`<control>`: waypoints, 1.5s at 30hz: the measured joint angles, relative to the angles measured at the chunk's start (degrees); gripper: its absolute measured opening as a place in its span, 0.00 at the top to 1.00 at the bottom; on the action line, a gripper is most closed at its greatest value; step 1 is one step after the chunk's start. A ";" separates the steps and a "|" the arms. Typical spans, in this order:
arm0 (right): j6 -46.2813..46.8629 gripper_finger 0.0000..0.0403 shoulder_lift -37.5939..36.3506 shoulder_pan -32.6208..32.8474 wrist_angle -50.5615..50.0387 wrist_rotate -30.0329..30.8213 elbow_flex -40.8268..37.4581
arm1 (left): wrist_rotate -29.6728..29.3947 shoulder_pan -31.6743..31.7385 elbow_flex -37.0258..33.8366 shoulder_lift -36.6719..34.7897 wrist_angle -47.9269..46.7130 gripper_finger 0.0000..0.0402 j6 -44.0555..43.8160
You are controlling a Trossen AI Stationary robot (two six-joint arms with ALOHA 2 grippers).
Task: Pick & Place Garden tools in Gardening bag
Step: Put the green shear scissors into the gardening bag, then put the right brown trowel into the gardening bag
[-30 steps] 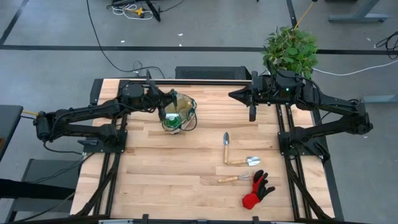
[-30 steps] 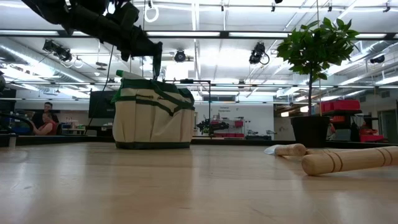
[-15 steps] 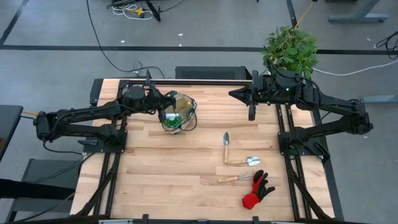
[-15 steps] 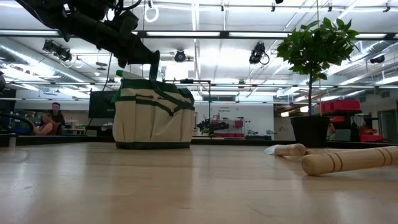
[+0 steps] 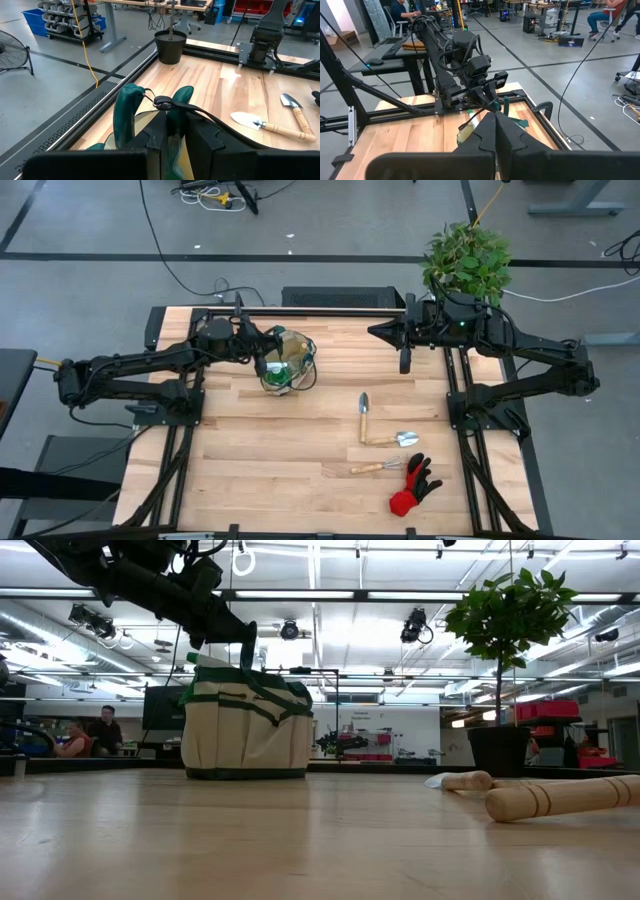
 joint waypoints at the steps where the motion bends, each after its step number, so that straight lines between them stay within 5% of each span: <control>1: 0.00 1.00 0.00 0.00 -0.01 0.00 0.00 | 0.00 0.00 0.00 0.00 0.00 0.86 -0.01; 18: 0.17 1.00 0.00 0.00 -0.03 0.00 0.00 | 0.00 0.00 0.00 0.00 -0.04 0.85 0.00; 32: 0.13 1.00 0.00 -0.02 -0.05 0.00 0.00 | -1.92 -0.02 0.02 -0.02 -0.26 0.68 0.02; 45: -0.02 1.00 0.00 0.00 -0.34 0.00 0.00 | -1.92 -0.80 1.99 -0.02 -0.18 0.65 0.37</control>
